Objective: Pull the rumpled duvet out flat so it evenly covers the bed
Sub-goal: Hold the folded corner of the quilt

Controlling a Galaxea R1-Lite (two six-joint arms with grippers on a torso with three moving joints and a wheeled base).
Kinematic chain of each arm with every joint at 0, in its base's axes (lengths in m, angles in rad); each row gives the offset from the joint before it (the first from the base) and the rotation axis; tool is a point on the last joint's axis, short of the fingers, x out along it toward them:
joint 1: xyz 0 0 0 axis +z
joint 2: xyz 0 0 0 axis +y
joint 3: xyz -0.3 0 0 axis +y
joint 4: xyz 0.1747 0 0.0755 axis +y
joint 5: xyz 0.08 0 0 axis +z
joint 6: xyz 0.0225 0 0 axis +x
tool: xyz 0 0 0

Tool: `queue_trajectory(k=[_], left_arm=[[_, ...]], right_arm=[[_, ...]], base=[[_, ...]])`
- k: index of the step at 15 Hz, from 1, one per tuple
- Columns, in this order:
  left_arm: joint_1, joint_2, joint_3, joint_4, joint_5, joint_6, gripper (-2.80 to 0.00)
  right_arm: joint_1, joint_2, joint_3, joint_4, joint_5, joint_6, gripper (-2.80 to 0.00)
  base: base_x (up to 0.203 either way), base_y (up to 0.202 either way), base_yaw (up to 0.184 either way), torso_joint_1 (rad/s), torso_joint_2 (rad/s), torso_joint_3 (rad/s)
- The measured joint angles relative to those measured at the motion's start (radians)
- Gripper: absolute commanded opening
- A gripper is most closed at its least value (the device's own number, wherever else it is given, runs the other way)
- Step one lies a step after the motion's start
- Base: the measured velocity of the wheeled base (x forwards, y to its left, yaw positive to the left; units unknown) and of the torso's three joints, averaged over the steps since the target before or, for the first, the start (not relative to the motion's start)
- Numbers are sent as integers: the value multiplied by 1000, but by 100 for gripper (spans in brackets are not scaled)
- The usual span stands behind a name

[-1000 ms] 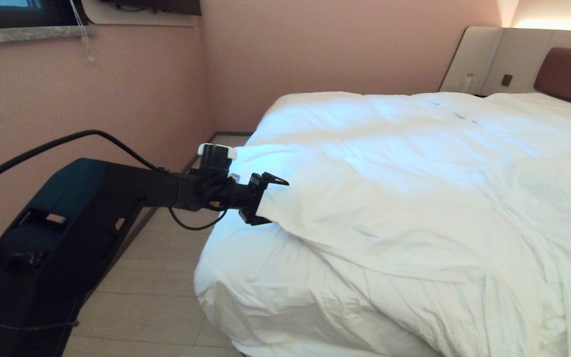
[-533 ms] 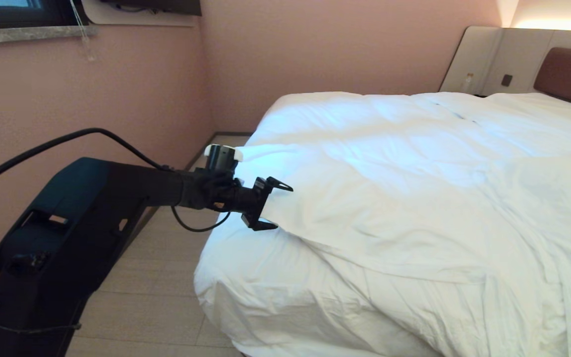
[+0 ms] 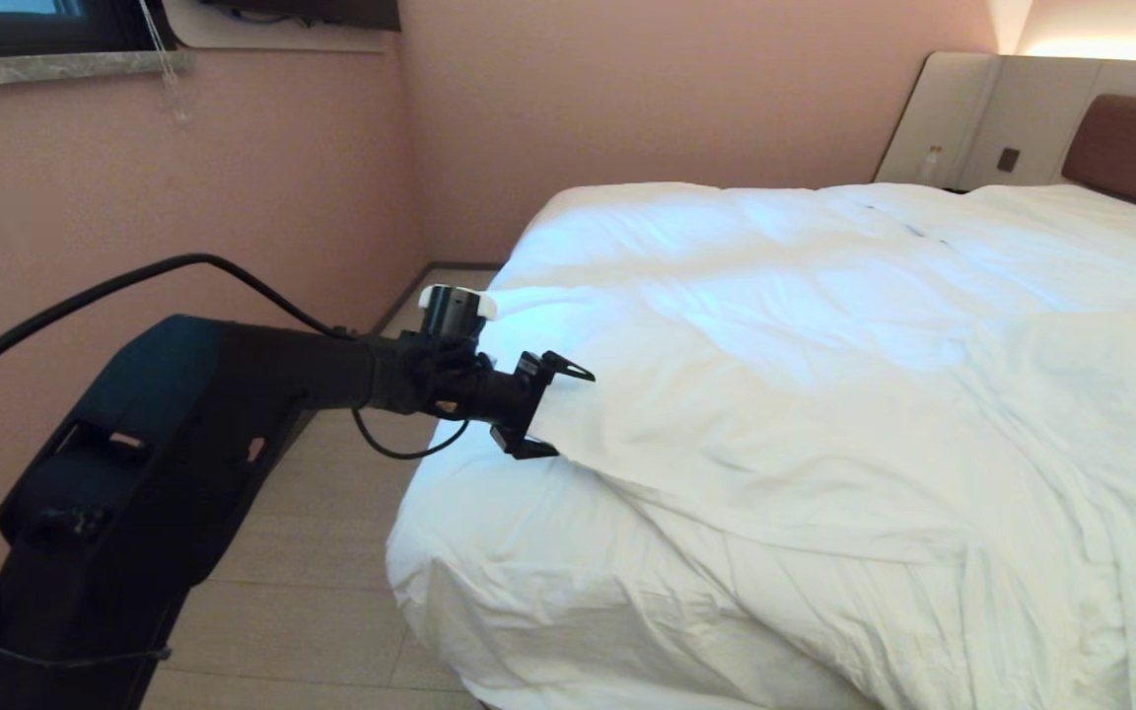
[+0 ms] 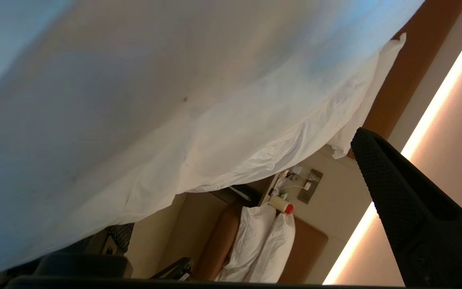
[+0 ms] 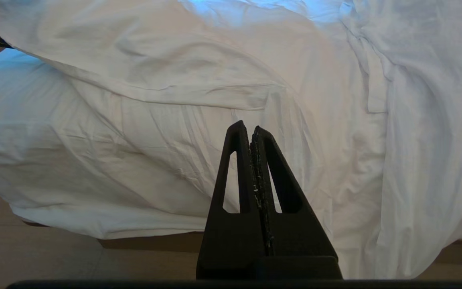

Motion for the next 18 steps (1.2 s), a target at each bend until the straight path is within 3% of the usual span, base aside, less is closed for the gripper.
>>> queue_trajectory(k=[9,10,11,18], left_arm=[[-6,23,-46,15,38,-27,0],[-6,24,-48,16,37,-27,-163],[-6,25,-48,16,38,-27,-280],[-5,27,-50,5,36,-26,-280]], right_arm=[[0,0,0,0,0,0,-280],[0,0,0,0,0,0,-280],[0,0,0,0,0,0,-280],[0,0,0,0,0,0,-280]], base=[[0,0,0,0,0,0],[0,0,0,0,0,0],[0,0,0,0,0,0],[0,0,0,0,0,0]])
